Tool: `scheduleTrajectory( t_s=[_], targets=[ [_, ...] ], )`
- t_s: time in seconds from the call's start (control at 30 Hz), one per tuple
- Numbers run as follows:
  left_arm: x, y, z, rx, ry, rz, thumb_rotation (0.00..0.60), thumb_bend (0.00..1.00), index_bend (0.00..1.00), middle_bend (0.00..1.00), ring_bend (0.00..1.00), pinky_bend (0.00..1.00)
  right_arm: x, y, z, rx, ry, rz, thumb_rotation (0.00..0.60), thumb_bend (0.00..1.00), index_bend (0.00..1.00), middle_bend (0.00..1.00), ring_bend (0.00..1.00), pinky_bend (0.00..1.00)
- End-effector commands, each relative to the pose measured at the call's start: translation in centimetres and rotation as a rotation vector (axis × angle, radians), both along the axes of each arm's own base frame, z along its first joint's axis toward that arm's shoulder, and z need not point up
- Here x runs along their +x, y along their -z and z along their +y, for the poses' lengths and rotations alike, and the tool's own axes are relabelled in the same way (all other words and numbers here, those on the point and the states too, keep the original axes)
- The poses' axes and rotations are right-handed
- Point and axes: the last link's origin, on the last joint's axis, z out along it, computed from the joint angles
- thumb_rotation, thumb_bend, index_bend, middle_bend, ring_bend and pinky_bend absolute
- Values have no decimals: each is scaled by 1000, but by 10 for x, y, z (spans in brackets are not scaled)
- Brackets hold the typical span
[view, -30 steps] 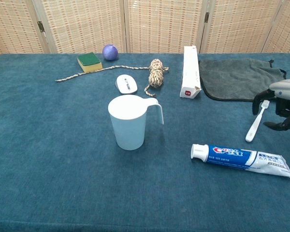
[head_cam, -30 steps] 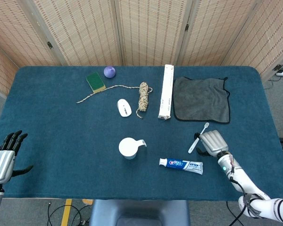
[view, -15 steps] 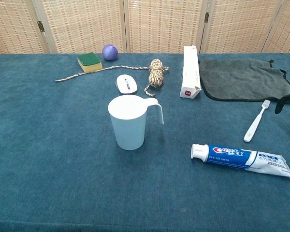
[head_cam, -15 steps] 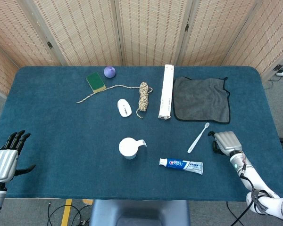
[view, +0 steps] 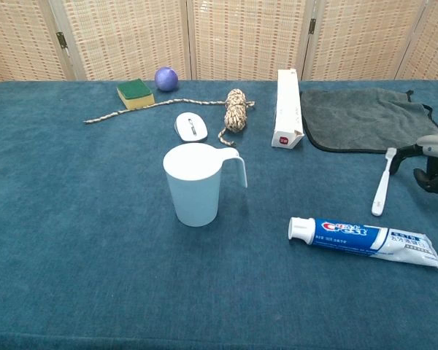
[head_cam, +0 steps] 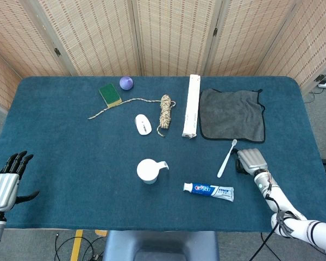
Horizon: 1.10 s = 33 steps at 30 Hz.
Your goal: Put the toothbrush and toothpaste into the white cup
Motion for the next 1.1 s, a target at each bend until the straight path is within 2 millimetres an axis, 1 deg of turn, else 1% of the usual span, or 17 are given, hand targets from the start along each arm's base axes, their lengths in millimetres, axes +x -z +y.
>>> scheduleTrajectory(
  t_s=[0.03,0.2,0.43,0.5,0.6,0.67,0.73,0.8,0.93,1.1],
  targets=[
    [0,-1,-1,4,-2,-2,600,117,133,103,105,405,14,11,-4,1,-38,-27,600,736,253,954,1000,1000],
    [-1,-3,-3,9,-1,-3,600,117,133,103,104,405,40,31,-6,22,-103,-84,600,736,253,954,1000,1000],
    [-2,-7,-5,23,-6,-6,600,117,132,103,104,404,81,50,-9,43,-203,-166,600,736,253,954,1000,1000],
    [-3,-8,-6,23,-9,-5,600,117,132,103,104,404,92,56,-7,62,-235,-179,600,736,253,954,1000,1000],
    [-4,-8,-8,23,-13,-5,600,117,132,103,104,404,102,59,1,86,-275,-191,600,736,253,954,1000,1000],
    [-4,-9,-9,26,-14,-6,600,117,132,103,104,404,103,58,8,100,-293,-191,600,736,253,954,1000,1000],
    [-5,-10,-10,29,-17,-5,600,117,132,104,105,404,99,55,17,121,-302,-181,600,736,253,954,1000,1000],
    [-6,-11,-10,29,-20,-6,600,117,132,103,104,404,91,51,26,138,-304,-156,600,736,253,954,1000,1000],
    [-5,-9,-10,25,-20,-8,600,117,132,103,104,404,73,44,37,155,-286,-101,600,736,253,954,1000,1000],
    [-3,-7,-9,21,-11,-9,600,117,131,103,104,404,57,37,43,151,-263,-66,600,736,253,954,1000,1000]
  ],
)
